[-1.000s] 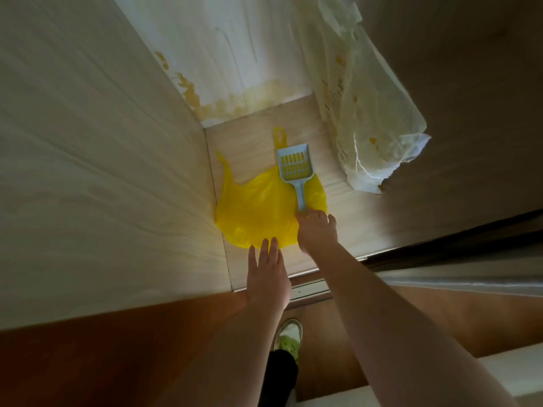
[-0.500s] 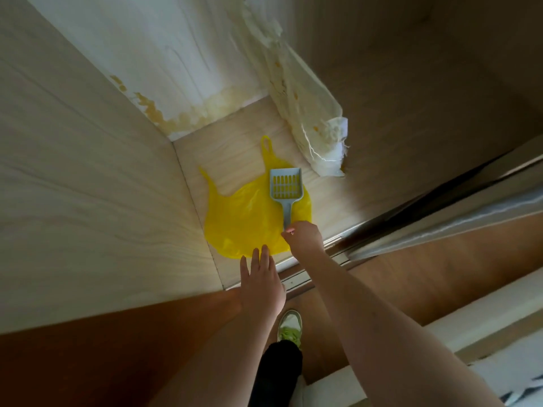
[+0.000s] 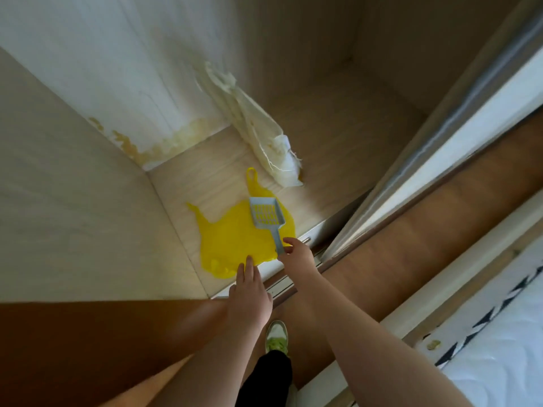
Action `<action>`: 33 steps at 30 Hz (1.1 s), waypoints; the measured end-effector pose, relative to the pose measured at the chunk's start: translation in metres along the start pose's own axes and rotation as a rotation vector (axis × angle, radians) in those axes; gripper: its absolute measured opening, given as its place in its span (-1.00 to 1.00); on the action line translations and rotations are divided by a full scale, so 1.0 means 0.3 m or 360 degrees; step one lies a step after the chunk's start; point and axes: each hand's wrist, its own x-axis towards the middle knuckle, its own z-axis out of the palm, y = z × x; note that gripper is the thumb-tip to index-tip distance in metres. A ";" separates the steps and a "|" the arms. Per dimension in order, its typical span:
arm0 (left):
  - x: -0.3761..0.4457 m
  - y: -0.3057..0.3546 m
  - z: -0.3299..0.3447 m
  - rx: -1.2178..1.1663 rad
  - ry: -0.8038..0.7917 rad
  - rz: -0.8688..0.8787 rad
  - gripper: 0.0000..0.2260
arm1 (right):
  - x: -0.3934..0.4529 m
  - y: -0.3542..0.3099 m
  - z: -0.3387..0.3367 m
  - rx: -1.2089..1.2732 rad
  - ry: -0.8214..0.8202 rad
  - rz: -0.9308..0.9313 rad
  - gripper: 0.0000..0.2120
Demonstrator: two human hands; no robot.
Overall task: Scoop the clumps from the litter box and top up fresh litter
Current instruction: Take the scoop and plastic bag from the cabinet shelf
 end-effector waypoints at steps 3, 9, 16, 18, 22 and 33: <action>-0.085 0.017 -0.045 0.0022 -0.0005 0.0087 -0.37 | -0.144 0.001 -0.101 -0.0158 -0.0024 -0.0160 -0.74; -0.301 0.001 -0.138 0.0082 0.0003 0.0508 -0.37 | -0.513 0.031 -0.257 0.0083 -0.0142 -0.0198 -0.75; -0.605 -0.080 -0.247 0.0031 0.0220 0.0886 -0.40 | -0.972 0.104 -0.401 0.0532 -0.0161 -0.0263 -0.57; -0.684 -0.108 -0.255 0.0116 0.0413 0.1006 -0.43 | -1.094 0.133 -0.430 0.0690 -0.0063 -0.0258 -0.53; -0.843 -0.137 -0.265 0.0139 0.0726 0.1235 -0.47 | -1.308 0.198 -0.461 0.1077 0.0157 -0.0109 -0.71; -1.123 -0.115 -0.367 0.0247 0.1176 0.1803 -0.58 | -1.664 0.116 -0.375 0.1221 0.0780 -0.0313 -0.56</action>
